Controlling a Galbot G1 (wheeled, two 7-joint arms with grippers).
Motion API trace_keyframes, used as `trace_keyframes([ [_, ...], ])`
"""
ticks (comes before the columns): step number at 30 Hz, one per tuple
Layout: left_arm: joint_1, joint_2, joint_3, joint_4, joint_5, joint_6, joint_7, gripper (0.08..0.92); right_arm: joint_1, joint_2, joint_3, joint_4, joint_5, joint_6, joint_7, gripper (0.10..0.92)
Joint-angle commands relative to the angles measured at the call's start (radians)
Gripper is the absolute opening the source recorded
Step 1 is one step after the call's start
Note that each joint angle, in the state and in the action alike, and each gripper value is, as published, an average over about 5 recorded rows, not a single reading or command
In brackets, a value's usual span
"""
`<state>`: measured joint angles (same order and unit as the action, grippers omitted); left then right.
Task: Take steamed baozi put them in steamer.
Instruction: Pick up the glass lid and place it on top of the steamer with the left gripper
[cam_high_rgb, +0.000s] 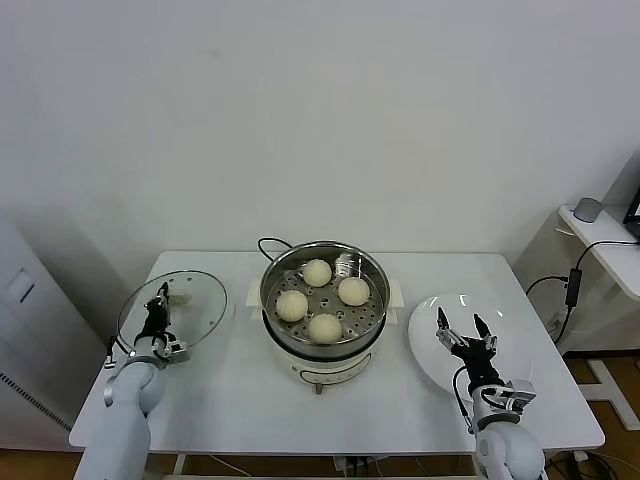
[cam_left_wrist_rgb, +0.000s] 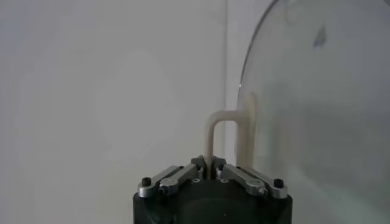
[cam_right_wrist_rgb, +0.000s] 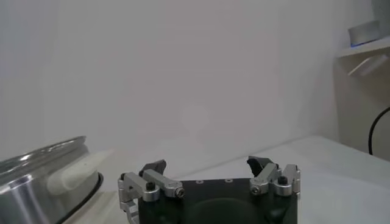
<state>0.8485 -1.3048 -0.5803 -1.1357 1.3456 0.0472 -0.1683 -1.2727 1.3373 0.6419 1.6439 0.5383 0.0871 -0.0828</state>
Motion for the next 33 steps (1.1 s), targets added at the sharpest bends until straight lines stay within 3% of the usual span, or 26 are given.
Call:
trace_keyframes([
  [1, 0.228, -0.070, 0.015, -0.537, 0.004, 0.500, 0.137, 0.121, 0.001, 0.004, 0.006, 0.012, 0.003, -0.008, 0.003, 0.823],
  [3, 0.260, -0.083, 0.036, -0.608, 0.019, 0.584, 0.159, 0.121, 0.001, 0.004, 0.007, 0.016, 0.005, -0.012, 0.003, 0.823],
  [7, 0.306, -0.114, 0.092, -0.781, 0.097, 0.727, 0.300, 0.121, 0.000, 0.004, 0.010, 0.025, 0.008, -0.021, 0.003, 0.823],
  [13, 0.343, -0.190, 0.188, -0.924, 0.286, 0.738, 0.423, 0.121, -0.007, 0.004, 0.010, 0.032, 0.007, -0.029, -0.001, 0.823],
  [25, 0.313, -0.347, 0.403, -0.953, 0.482, 0.738, 0.542, 0.121, -0.028, -0.002, 0.016, 0.042, 0.019, -0.029, -0.006, 0.823],
  [33, 0.202, -0.353, 0.572, -0.828, 0.474, 0.738, 0.569, 0.121, -0.045, 0.007, 0.021, 0.033, 0.019, -0.018, -0.010, 0.823],
])
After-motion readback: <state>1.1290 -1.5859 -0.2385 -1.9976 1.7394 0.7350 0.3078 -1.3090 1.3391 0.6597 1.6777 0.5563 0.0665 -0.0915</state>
